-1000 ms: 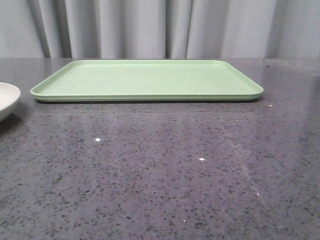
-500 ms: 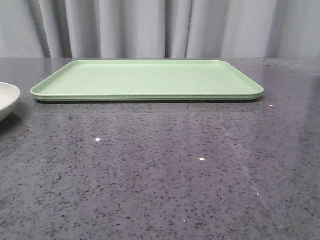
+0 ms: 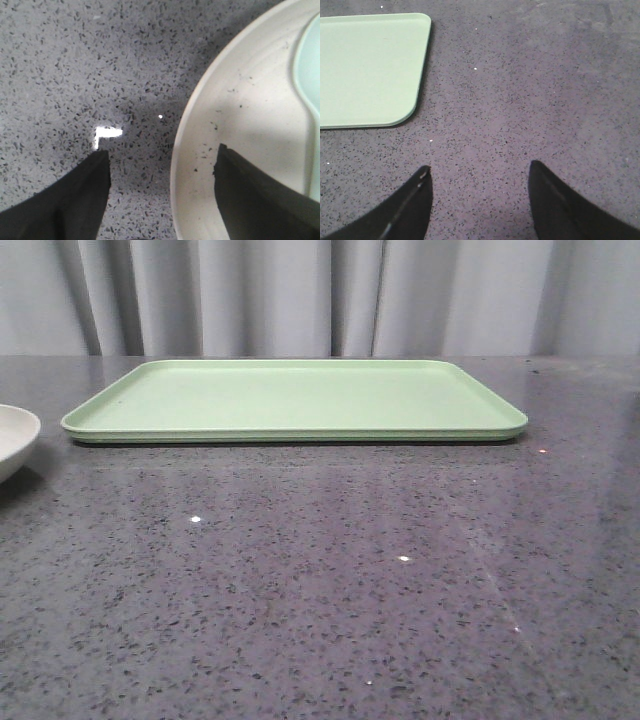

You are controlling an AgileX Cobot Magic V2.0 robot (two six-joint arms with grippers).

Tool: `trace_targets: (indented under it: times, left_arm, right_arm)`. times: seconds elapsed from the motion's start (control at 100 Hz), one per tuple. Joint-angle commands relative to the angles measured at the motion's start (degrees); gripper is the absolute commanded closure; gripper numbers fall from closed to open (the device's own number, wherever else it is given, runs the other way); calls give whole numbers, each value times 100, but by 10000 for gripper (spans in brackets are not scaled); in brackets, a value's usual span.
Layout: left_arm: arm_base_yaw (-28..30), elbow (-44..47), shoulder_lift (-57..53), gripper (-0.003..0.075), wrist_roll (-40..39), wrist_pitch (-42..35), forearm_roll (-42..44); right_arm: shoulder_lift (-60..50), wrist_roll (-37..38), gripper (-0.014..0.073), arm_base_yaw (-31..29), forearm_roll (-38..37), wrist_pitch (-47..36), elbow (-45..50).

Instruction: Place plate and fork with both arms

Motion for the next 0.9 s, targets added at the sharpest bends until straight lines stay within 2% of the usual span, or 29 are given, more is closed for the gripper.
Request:
trace_targets:
  times: [0.0,0.58,0.65,0.89]
  left_arm:
    - [8,-181,-93,282,-1,-118,-44]
    - [8,-181,220,293,-1,-124,-55]
    - [8,-181,220,345,-1,-124,-65]
    - [8,-181,220,608,-1,-102,-148]
  right_arm:
    - [49,-49,157,-41,-31,-447,-210]
    - [49,-49,157,-41,-31,-442,-210]
    - [49,-49,157,-41,-31,-442,-210]
    - [49,-49,157,-41,-31,-442,-210]
